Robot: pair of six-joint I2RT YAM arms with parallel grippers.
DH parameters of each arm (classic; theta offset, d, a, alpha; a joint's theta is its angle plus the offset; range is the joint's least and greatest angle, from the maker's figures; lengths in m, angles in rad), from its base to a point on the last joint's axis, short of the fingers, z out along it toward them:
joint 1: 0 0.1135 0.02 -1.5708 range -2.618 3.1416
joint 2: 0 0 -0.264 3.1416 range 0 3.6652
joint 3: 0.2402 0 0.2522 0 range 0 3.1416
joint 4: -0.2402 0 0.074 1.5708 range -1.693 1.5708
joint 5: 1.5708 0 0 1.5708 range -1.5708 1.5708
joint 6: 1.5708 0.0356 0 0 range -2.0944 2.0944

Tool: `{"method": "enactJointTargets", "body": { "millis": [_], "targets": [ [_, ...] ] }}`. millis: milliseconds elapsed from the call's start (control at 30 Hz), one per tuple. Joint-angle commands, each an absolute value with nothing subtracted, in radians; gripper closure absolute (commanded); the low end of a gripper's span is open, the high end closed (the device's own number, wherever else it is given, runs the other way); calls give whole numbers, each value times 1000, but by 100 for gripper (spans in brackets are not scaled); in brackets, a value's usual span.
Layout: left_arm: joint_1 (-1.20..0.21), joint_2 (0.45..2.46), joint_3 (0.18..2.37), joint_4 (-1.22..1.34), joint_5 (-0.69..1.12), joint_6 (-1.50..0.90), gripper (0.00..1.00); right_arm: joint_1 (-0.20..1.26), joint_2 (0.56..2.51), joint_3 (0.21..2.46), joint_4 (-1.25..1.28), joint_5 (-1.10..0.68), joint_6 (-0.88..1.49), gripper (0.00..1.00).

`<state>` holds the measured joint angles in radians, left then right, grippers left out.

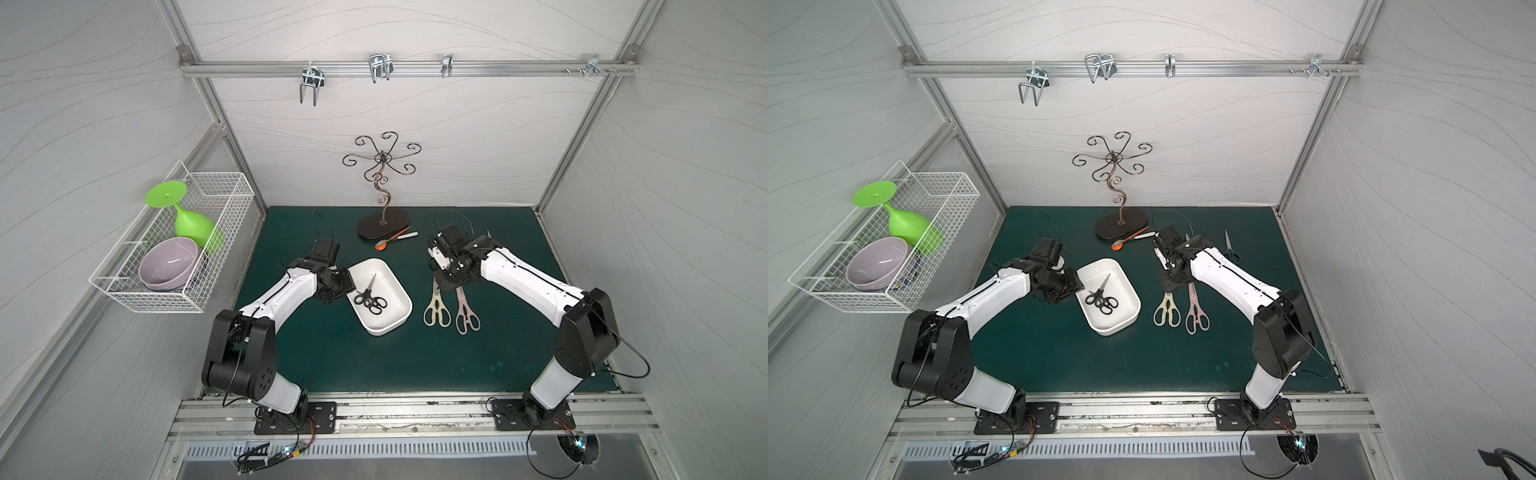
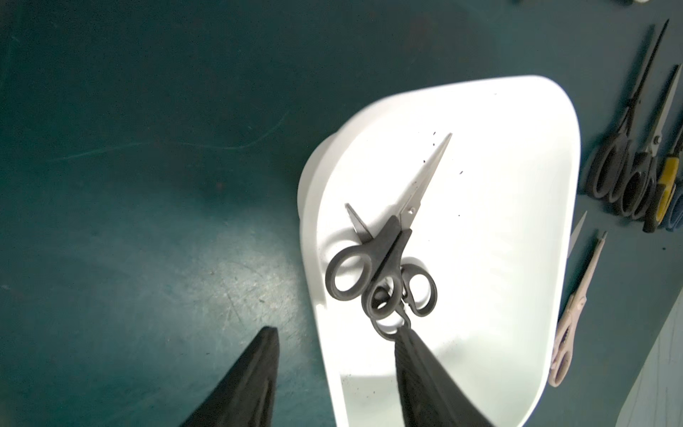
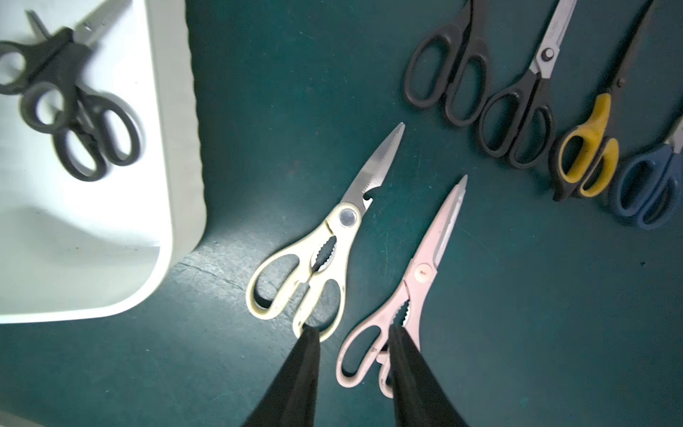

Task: Take the scissors out of the storage box
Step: Adjust the storage box at the center of the board.

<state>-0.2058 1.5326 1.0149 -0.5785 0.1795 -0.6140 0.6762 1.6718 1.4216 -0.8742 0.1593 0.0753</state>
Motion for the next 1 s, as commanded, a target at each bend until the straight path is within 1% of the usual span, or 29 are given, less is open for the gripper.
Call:
{"method": "enactJointTargets", "body": {
  "millis": [0,133,267,367,467,533,633,733,867,967],
  "targets": [
    [-206,1572,1040,-517,159,-619,46,673,1632,1411,-844,104,98,63],
    [-206,1632,1057,-477,193,-613,45,673,1632,1412,-831,97,94,64],
    [-217,1681,1075,-417,234,-632,44,681,1657,1445,-832,-7,117,64],
    [-226,1713,1101,-397,239,-641,43,706,1694,1475,-818,-76,193,69],
    [-225,1723,1112,-378,243,-652,40,746,1744,1490,-776,-129,281,73],
    [-226,1722,1114,-364,254,-655,37,789,1785,1504,-740,-164,304,73],
    [-225,1716,1114,-348,255,-661,32,867,1858,1552,-722,-141,291,73],
    [-224,1705,1122,-366,248,-666,28,912,1935,1611,-725,-117,274,73],
    [-207,1674,1136,-471,185,-661,22,928,2026,1681,-739,-99,261,73],
    [-137,1639,1082,-467,231,-712,20,928,2069,1715,-763,-61,246,73]
  ]
}}
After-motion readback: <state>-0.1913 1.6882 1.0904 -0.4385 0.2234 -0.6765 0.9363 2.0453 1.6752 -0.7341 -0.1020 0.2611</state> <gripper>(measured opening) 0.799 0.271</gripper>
